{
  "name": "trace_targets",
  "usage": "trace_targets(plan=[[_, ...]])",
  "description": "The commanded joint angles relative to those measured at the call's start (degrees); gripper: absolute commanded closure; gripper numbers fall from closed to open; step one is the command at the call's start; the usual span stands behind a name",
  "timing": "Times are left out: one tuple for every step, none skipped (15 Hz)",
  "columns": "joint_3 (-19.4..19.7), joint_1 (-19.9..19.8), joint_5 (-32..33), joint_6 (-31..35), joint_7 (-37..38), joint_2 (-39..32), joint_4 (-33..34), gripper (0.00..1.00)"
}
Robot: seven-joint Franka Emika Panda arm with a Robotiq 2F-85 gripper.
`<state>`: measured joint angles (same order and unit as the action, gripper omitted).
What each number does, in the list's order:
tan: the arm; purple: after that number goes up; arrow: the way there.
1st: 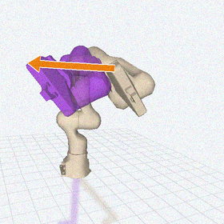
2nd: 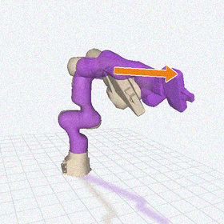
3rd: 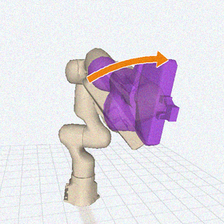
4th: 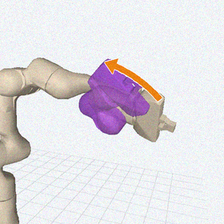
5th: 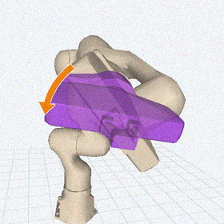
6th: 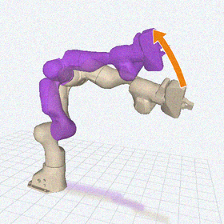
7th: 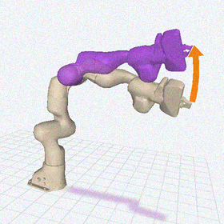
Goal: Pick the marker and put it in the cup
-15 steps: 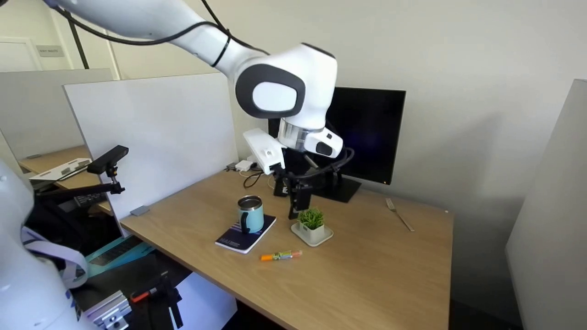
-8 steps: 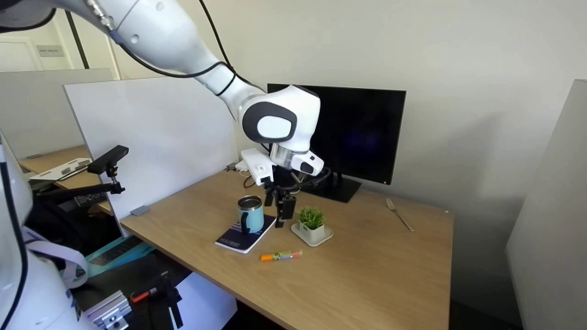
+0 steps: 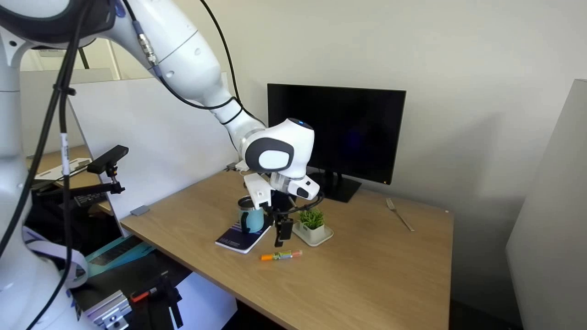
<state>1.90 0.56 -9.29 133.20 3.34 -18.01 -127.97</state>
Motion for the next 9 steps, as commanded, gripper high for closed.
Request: trace_targets(plan=[[-0.34,0.28,1.37,4.74,2.13,-2.83,0.42,0.00],[-0.25,0.53,1.66,5.73,2.70,-3.84,0.73,0.00],[-0.04,0.95,2.05,7.04,3.86,-4.83,0.90,0.00],[0.08,1.16,2.00,8.11,4.98,-5.62,1.16,0.00],[0.11,1.24,1.70,9.24,6.06,-6.43,1.42,0.00],[0.08,1.17,0.88,10.37,7.35,-7.17,1.73,0.00],[-0.05,0.94,0.15,11.04,8.24,-7.82,2.03,0.00],[-0.09,0.81,-0.53,11.61,9.43,-8.43,2.41,0.00],[-0.34,0.60,-1.47,12.07,10.34,-9.01,2.76,0.00]])
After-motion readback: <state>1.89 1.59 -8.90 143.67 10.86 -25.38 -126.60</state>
